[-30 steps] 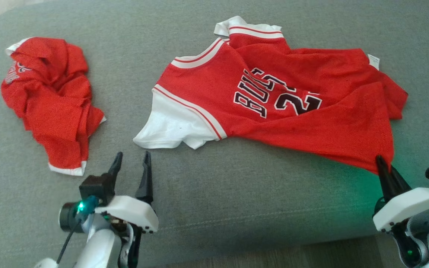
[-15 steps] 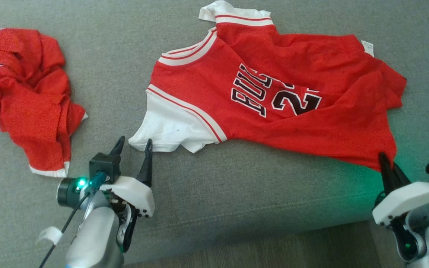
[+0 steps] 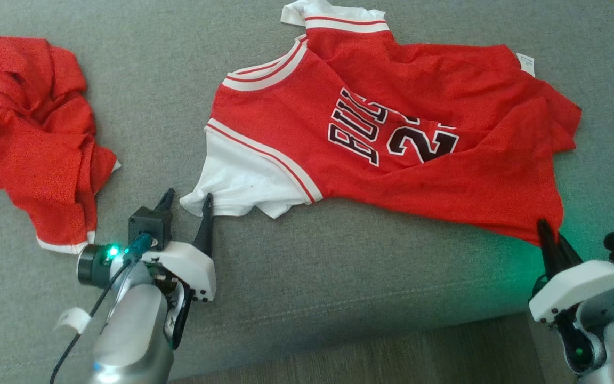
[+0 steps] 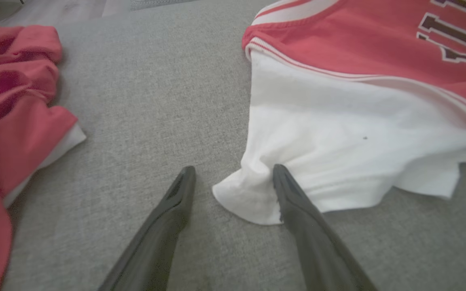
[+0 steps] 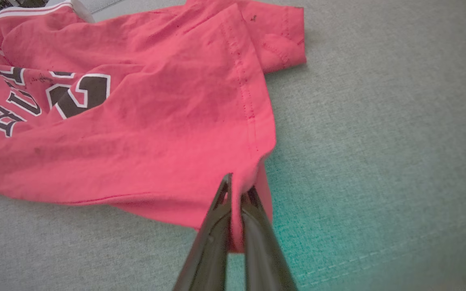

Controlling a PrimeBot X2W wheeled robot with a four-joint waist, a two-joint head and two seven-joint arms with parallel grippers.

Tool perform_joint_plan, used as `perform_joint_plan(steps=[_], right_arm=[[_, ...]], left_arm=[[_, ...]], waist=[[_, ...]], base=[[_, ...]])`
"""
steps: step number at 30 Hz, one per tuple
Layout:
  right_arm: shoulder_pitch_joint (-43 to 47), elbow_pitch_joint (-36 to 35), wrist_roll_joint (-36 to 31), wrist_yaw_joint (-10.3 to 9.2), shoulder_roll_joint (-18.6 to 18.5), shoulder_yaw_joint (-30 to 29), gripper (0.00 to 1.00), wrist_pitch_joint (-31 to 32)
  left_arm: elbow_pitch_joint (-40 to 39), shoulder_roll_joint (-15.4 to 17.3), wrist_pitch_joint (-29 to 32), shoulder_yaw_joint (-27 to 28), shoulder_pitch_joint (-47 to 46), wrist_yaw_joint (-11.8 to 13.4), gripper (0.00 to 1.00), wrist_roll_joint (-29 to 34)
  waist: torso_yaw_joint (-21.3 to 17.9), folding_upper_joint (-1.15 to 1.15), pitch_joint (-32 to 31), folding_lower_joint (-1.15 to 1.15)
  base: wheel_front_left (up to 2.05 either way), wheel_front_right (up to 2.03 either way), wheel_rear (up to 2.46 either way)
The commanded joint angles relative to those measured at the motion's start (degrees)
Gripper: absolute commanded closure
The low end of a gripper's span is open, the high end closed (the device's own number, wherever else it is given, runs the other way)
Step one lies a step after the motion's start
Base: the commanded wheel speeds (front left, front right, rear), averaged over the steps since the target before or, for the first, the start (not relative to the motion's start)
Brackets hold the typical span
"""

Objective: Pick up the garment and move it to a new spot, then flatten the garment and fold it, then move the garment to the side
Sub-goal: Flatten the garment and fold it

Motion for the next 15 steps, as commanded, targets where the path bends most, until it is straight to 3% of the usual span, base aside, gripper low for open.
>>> perform_joint_plan(steps=[1, 2, 3, 9, 12, 15], right_arm=[[-1.85, -1.44, -0.30, -0.01, -0.63, 1.10, 1.00, -0.69], [-1.89, -1.37, -0.32, -0.01, -0.63, 1.09, 1.00, -0.70], [-1.92, -1.30, -0.34, -0.01, -0.64, 1.07, 1.00, -0.71], [-2.36, -1.39, -0.35, -0.01, -0.98, 1.38, 1.00, -1.67], [-2.76, -2.12, -0.10, -0.01, -1.75, 2.29, 1.00, -2.56], [-3.55, -3.02, -0.36, -0.01, -3.47, 3.13, 1.00, -3.36]], left_arm=[[0.11, 1.19, -0.28, 1.35, -1.72, -0.18, 0.27, 0.42], [0.79, 1.17, -0.28, 1.11, -1.89, -0.53, 0.69, 0.45], [1.31, 1.16, -0.28, 0.93, -2.04, -0.87, 1.00, 0.44], [1.62, 0.86, -0.28, 0.99, -1.94, -2.85, 1.00, -1.12], [1.53, -0.31, -0.17, 3.69, -0.61, -6.77, 1.00, -10.82], [-1.54, -0.60, 0.43, 1.49, -0.40, -8.05, 1.00, -17.53]], waist=[[0.02, 0.00, -0.03, 0.00], [0.07, 0.00, -0.07, 0.00], [0.15, 0.00, -0.12, 0.00], [1.24, 0.00, -1.09, 0.00], [2.14, 0.00, -2.25, 0.00], [3.17, 0.00, -3.71, 0.00]], base=[[0.00, 0.00, 0.00], [0.00, 0.00, 0.00], [0.00, 0.00, 0.00], [0.00, 0.00, 0.00], [0.00, 0.00, 0.00], [0.00, 0.00, 0.00]])
